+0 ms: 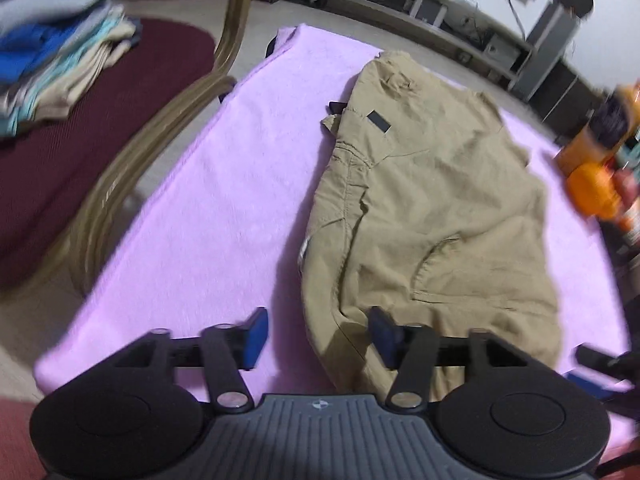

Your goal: Fold clothes

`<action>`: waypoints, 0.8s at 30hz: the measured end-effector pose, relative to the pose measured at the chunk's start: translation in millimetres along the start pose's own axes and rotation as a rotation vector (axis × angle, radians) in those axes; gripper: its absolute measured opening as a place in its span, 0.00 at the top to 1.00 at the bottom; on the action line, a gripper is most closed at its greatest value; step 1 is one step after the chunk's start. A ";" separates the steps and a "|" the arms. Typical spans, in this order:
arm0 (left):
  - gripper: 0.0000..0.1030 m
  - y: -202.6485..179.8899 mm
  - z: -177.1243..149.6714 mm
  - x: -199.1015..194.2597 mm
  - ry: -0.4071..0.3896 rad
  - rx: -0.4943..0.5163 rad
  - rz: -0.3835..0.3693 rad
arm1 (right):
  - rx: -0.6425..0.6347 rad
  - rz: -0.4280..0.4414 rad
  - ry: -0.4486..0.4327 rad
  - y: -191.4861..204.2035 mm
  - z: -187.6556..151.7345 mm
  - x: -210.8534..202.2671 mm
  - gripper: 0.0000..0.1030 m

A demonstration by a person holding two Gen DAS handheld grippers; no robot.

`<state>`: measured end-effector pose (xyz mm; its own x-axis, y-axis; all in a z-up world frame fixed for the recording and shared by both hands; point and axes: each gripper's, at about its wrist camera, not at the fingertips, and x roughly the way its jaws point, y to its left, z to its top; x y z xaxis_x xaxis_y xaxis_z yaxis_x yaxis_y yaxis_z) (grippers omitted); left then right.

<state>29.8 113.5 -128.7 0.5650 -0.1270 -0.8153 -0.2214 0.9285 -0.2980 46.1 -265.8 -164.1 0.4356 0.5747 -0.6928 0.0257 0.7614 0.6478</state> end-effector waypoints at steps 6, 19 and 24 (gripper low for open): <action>0.36 11.9 -9.2 12.2 0.127 -0.100 -0.124 | 0.073 0.174 0.185 0.9 -14.3 19.0 0.25; 0.80 -18.6 -9.2 27.0 0.150 0.000 -0.199 | 0.051 0.161 0.215 18.9 -30.9 51.8 0.77; 0.86 -19.1 -5.5 1.7 0.134 -0.074 -0.345 | 0.047 0.186 0.095 32.6 -27.9 -0.2 0.82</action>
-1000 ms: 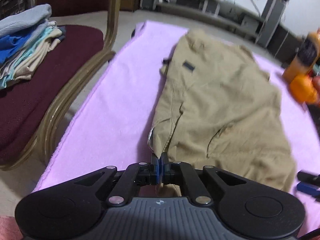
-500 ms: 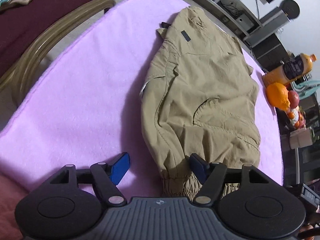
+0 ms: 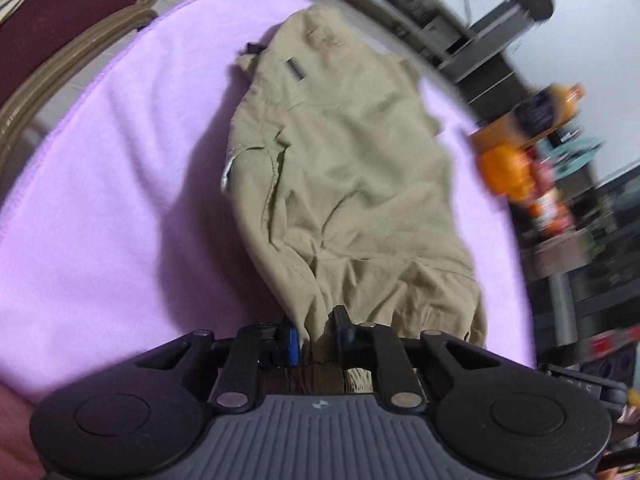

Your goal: Fold clothes

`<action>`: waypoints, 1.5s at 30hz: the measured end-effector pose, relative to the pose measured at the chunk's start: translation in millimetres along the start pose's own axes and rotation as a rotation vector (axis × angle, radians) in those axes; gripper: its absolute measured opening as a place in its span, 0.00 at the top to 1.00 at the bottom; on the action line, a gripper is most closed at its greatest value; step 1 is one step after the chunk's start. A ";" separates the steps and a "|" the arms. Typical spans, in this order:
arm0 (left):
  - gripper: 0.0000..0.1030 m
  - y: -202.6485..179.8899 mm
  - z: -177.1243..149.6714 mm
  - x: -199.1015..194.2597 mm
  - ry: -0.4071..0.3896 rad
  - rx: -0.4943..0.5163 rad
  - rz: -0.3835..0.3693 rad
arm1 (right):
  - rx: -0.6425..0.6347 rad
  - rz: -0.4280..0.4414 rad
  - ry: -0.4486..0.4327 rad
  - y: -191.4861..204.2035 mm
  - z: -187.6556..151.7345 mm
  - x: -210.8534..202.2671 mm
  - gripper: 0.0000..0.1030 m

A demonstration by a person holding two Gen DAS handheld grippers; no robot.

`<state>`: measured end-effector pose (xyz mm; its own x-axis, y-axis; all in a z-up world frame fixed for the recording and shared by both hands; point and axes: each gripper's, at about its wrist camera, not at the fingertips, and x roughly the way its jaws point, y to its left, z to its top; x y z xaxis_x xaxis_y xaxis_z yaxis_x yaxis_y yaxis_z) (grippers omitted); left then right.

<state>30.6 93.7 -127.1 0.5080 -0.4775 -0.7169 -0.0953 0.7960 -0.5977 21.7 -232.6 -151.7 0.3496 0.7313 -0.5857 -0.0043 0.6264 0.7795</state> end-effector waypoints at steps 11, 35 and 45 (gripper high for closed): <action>0.76 -4.3 -24.7 28.3 0.088 0.047 0.096 | -0.067 -0.234 0.022 -16.6 -19.0 -6.1 0.77; 0.74 -68.4 86.5 60.9 -0.013 0.441 0.221 | -0.570 -0.538 -0.178 63.4 148.0 -17.3 0.70; 0.87 -73.1 74.4 103.5 -0.006 0.667 0.105 | -0.082 0.088 0.106 -34.9 175.8 69.8 0.81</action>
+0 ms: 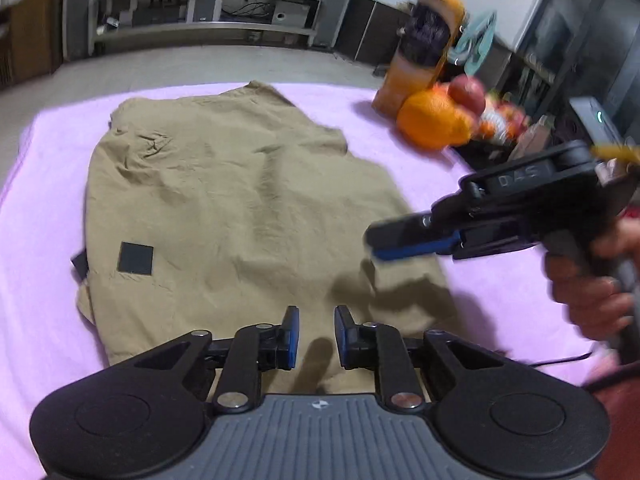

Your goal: Fold clothes

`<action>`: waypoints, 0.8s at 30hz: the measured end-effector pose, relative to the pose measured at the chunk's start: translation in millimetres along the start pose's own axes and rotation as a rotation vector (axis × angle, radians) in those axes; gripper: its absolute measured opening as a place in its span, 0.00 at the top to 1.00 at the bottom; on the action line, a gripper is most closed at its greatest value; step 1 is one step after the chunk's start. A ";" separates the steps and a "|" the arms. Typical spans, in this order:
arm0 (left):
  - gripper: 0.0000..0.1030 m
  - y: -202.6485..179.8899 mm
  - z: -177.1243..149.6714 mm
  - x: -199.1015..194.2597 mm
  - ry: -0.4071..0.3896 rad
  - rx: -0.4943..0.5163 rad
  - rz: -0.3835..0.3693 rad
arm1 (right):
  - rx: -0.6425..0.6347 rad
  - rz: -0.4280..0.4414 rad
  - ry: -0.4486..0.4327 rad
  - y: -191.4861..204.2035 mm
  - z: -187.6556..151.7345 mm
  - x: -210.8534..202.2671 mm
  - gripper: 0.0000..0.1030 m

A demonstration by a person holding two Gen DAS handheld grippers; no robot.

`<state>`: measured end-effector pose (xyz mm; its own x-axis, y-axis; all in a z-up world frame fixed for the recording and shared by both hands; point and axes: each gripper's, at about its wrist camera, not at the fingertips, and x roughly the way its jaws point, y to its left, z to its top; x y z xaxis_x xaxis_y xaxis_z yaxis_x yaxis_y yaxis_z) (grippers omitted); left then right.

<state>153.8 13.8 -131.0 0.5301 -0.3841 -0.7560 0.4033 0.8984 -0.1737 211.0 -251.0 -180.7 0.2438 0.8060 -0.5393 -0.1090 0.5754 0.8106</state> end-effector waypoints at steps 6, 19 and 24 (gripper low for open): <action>0.89 43.7 1.7 22.6 -0.040 -0.207 0.321 | 0.053 0.003 0.077 -23.9 -5.2 44.5 0.88; 0.87 43.5 13.8 -25.5 -0.215 -0.282 0.410 | 0.175 -0.134 -0.493 -52.0 9.4 -65.0 0.81; 0.86 17.3 39.9 6.2 -0.140 -0.117 0.224 | -0.089 -0.021 -0.209 0.6 15.1 -9.3 0.80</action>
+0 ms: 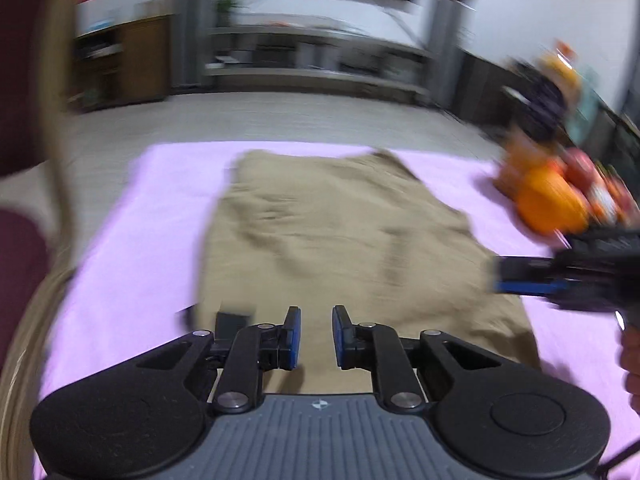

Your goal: Fold clothes

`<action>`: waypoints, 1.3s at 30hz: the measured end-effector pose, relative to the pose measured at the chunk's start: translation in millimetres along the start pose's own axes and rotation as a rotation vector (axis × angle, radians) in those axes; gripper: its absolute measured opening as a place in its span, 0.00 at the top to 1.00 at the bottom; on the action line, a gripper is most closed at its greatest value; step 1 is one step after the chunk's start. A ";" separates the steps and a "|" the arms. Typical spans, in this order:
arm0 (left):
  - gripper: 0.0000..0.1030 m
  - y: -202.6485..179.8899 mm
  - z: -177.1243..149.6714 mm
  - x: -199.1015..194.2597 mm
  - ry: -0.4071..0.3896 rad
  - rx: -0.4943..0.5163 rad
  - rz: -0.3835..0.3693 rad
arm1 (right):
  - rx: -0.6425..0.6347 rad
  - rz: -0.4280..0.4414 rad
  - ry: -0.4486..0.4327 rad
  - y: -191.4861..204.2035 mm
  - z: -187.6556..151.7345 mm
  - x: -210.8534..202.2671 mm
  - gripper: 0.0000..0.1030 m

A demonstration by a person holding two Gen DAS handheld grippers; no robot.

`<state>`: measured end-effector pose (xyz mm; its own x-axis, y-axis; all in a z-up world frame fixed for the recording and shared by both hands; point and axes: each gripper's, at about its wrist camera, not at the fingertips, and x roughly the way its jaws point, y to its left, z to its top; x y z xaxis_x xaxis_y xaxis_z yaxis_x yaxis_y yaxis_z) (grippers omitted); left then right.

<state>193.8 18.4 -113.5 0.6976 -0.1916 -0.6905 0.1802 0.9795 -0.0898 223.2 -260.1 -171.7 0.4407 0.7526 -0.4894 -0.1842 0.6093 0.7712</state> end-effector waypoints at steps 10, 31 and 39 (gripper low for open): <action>0.88 31.9 17.2 64.7 0.015 -0.082 0.146 | 0.200 -0.076 -0.069 -52.3 34.8 46.4 1.00; 0.86 51.1 32.8 62.2 -0.003 -0.097 0.476 | 0.039 -0.260 -0.201 -31.0 37.2 47.6 1.00; 0.82 46.6 30.0 -40.5 -0.086 -0.121 0.292 | -0.003 -0.552 -0.440 16.0 18.8 -77.9 0.88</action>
<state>194.8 70.0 -68.1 0.7642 0.0991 -0.6373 -0.1163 0.9931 0.0151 202.5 -313.7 -113.6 0.7848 0.1624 -0.5982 0.1667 0.8742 0.4560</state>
